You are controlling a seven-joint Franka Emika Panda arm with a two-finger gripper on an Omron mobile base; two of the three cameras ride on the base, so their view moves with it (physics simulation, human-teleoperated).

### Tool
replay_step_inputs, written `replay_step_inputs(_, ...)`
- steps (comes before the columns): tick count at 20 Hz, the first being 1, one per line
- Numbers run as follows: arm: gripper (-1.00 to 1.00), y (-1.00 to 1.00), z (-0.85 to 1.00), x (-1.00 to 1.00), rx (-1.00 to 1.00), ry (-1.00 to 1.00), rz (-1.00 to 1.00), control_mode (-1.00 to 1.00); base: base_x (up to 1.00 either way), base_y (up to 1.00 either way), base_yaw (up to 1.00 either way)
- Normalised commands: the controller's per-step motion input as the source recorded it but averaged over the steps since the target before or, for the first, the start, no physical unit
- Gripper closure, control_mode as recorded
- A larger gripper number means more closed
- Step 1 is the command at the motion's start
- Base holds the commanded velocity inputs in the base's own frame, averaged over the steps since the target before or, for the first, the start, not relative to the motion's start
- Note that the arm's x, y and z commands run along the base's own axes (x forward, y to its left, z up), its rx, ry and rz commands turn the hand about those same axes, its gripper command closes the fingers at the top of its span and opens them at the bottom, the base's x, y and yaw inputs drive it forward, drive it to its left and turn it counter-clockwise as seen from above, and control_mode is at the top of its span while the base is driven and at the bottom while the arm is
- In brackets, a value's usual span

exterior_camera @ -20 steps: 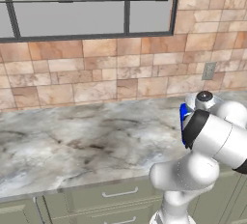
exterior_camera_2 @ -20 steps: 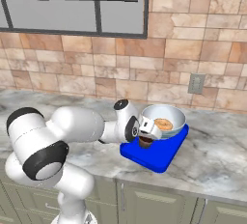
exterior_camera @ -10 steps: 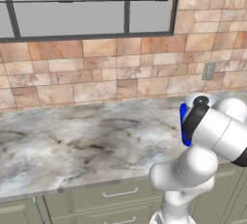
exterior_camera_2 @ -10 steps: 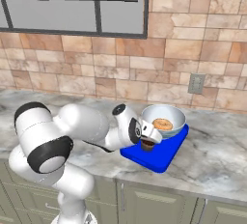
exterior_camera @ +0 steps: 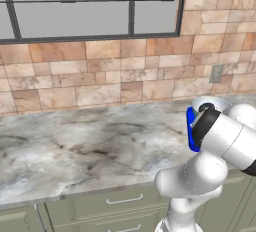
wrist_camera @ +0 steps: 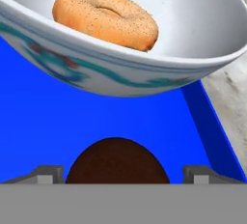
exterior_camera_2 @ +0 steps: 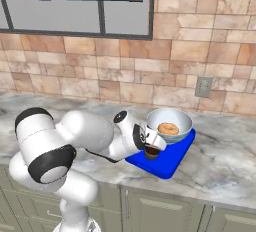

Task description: Place the bowl with donut and the cupcake onto the tray.

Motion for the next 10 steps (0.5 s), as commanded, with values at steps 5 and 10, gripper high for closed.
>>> replay_step_inputs(5, -1.00, 0.00, 0.23, 0.00, 0.00, 0.00, -0.05, -1.00, 0.00, 0.00, 0.00)
replay_step_inputs(10, -1.00, -0.05, 0.52, -0.12, 0.00, 0.01, -0.04, -1.00, 0.00, 0.00, 0.00)
